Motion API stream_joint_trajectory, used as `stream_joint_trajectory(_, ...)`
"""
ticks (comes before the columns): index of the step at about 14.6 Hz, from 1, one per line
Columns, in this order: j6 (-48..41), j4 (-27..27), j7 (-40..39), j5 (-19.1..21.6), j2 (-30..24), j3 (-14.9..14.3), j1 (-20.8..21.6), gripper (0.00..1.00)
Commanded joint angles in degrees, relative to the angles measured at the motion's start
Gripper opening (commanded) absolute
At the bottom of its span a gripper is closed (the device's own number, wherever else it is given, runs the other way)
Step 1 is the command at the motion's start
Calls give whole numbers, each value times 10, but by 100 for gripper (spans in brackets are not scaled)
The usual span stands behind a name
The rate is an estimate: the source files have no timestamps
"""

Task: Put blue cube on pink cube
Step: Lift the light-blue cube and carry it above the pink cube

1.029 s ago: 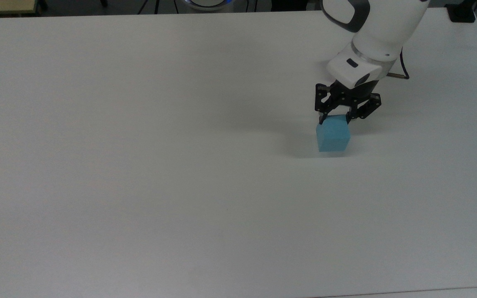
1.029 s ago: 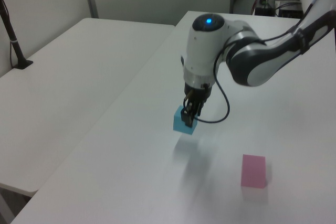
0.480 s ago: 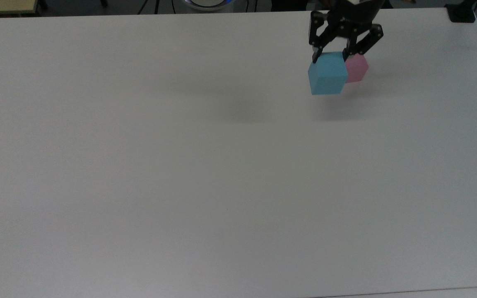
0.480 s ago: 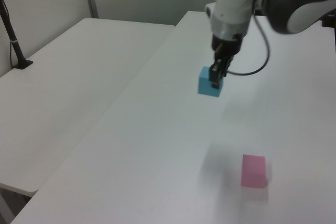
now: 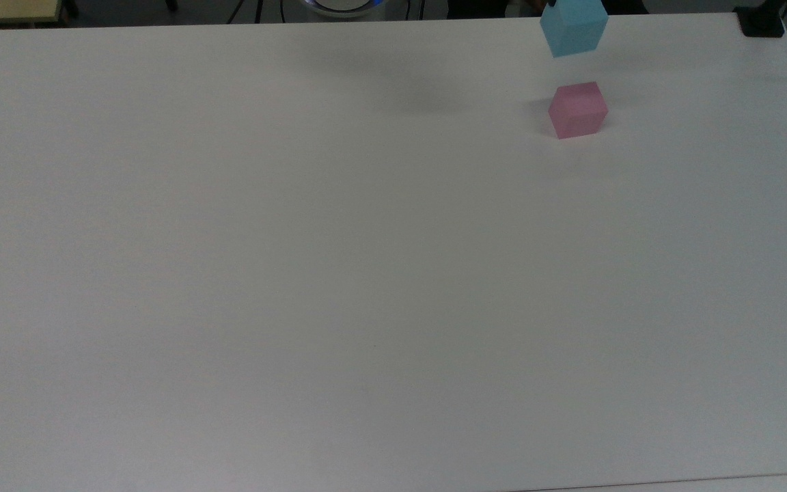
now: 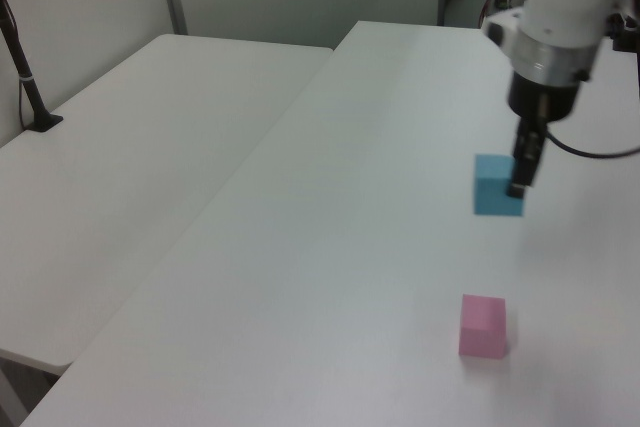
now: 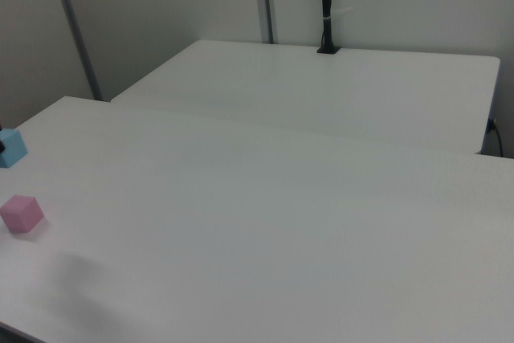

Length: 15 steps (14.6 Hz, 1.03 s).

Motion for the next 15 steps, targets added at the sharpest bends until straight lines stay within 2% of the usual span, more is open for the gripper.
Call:
stream_joint_trajectory(1,14,-45,-3,44,-14,26,-7,35)
stream_joint_trajectory(4,85,-65,18,49,2,26,-6,35)
stream_joint_trajectory(10,128,-70,18,42,51,27,1,35)
stream_joint_trajectory(15,157,-66,53,7,92,27,18,35)
